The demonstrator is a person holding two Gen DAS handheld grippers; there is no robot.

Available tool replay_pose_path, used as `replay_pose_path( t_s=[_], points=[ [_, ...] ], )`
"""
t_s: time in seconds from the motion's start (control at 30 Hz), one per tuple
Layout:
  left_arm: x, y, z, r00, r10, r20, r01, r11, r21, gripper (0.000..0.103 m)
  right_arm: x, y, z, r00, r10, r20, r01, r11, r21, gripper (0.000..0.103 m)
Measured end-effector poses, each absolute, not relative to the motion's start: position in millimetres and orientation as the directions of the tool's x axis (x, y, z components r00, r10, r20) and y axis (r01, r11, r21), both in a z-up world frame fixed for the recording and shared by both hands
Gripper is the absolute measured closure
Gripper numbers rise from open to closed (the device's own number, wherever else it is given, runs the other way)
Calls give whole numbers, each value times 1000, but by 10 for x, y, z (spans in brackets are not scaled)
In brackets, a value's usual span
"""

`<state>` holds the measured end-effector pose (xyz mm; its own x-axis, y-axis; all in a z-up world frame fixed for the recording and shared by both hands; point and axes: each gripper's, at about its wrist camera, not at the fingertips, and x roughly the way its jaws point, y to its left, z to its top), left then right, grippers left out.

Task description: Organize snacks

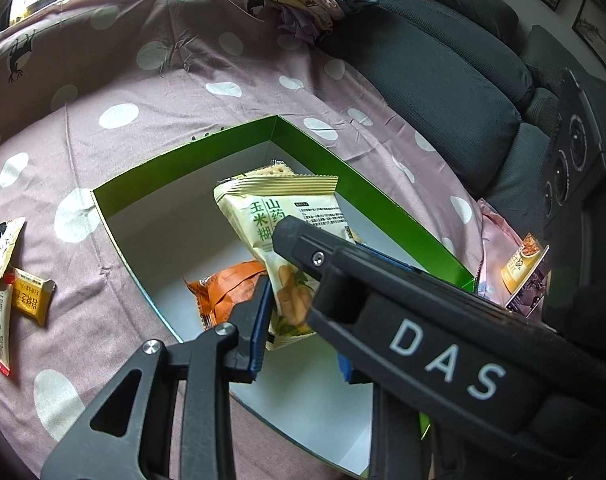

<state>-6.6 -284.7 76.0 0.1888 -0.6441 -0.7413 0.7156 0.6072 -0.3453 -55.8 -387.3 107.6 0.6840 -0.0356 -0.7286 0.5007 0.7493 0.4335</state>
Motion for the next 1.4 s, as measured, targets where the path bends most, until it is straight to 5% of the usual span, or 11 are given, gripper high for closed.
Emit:
replay_pose_path(
  t_s=[0.97,1.4],
  points=[
    [-27,-2948,623,107,-639,-761,694,597,-403,73,-593,-3949,1019,626,-107,-773,578,729,367,61],
    [-19,-2976,577,101,-623,-776,680,613,-403,64,-591,-3983,990,600,-128,-790,608,715,346,58]
  ],
)
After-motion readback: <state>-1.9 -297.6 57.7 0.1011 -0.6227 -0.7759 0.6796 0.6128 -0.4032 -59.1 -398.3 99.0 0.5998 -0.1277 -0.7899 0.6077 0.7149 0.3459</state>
